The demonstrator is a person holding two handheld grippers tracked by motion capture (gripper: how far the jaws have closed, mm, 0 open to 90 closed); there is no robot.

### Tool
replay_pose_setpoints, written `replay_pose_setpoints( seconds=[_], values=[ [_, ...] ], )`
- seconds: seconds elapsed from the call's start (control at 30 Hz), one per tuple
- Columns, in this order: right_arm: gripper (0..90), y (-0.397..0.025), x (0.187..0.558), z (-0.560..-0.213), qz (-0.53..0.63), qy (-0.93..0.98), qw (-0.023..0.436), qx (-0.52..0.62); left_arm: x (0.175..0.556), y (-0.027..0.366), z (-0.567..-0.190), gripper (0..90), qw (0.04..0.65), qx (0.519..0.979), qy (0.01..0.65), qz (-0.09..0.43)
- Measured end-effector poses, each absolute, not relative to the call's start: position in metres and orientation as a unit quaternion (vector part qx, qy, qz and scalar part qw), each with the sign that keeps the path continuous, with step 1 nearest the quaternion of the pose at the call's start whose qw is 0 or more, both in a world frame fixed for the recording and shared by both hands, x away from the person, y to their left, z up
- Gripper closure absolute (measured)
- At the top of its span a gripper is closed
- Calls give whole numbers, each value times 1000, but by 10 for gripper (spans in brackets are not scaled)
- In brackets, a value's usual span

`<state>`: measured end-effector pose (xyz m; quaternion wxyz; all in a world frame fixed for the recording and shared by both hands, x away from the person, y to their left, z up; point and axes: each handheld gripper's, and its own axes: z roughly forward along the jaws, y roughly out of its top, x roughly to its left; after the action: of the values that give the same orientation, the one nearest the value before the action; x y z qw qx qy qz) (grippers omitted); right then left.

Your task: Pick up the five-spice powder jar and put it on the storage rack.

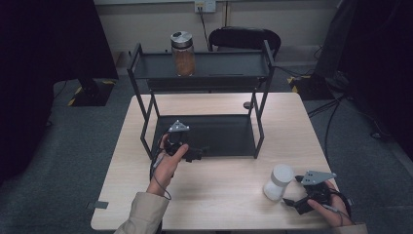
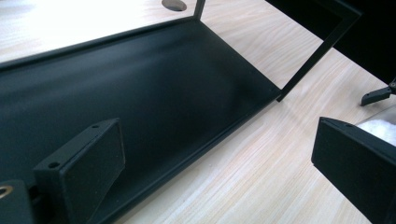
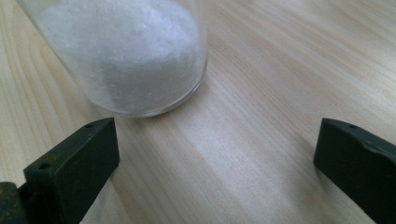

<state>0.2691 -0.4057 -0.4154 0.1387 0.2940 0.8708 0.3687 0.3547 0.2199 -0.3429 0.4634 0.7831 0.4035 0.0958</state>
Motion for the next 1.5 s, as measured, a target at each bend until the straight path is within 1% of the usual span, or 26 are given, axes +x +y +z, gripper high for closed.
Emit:
replay_pose_setpoints(
  seconds=[0.3,0.77,1.5],
  values=[
    [0,-406,269,-415,369,871,139,294,351,221,-365,20,459,783,411,87],
    [0,-406,269,-415,369,871,139,295,338,223,-389,20,420,798,420,102],
    [0,-405,269,-415,369,870,139,295,319,223,-401,21,354,826,416,136]
  ],
)
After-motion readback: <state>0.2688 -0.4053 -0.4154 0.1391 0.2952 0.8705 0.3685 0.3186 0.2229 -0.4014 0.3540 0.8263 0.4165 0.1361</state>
